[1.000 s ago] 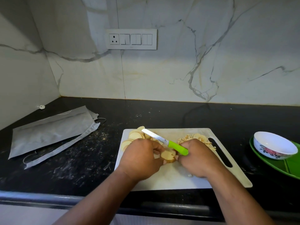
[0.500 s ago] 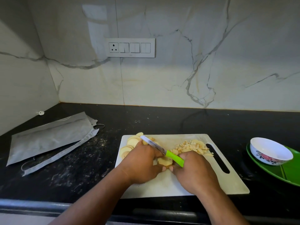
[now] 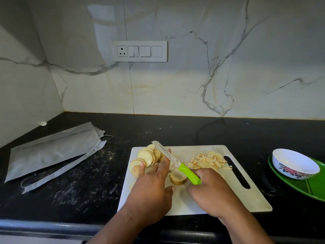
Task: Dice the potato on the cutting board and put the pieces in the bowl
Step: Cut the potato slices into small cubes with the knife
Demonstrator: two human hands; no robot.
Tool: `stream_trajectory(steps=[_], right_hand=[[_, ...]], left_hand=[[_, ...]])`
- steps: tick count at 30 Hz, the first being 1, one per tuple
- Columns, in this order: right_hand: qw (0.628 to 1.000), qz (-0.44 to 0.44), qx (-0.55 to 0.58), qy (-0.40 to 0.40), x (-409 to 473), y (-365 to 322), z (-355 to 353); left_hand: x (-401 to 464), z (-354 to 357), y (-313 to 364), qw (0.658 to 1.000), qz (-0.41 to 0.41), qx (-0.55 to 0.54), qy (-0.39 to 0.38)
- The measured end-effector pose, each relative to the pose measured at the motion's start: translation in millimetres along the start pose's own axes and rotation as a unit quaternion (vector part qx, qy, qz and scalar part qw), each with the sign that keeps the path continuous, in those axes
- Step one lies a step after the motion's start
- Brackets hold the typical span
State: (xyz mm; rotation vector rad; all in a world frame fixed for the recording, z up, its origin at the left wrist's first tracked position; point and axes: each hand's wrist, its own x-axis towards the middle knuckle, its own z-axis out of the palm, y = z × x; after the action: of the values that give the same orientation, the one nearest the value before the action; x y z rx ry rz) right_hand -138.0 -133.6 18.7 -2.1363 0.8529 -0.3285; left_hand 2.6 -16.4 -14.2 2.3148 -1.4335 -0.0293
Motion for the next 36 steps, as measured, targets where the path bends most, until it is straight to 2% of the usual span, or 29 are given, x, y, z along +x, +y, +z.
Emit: stream_trajectory(steps=[6,13,17,24,30,36], right_hand=[[1.0,0.019,0.001,-0.018,1,-7,-5],[0.997,0.041,0.061,-0.024,-8,-3,-16],[0.996,0.05,0.074,-0.032,-19,-2,-12],[0.988,0.087,0.122,-0.035,-14,1,-11],[0.97,0.106,0.203,-0.087,-9,-7,-8],[0.968,0.116,0.21,-0.076,-9,-5,-13]], left_hand=[[3,2,0,1.0,-0.007,-0.012,-0.014],[14,-11,-5,1.0,0.008,0.0,0.0],[24,-4,-10,0.997,-0.006,-0.08,0.002],[22,-4,-2,0.993,-0.036,-0.112,0.03],[17,-5,6,0.993,-0.056,-0.094,0.047],[17,-10,0,0.994,-0.017,-0.099,0.031]])
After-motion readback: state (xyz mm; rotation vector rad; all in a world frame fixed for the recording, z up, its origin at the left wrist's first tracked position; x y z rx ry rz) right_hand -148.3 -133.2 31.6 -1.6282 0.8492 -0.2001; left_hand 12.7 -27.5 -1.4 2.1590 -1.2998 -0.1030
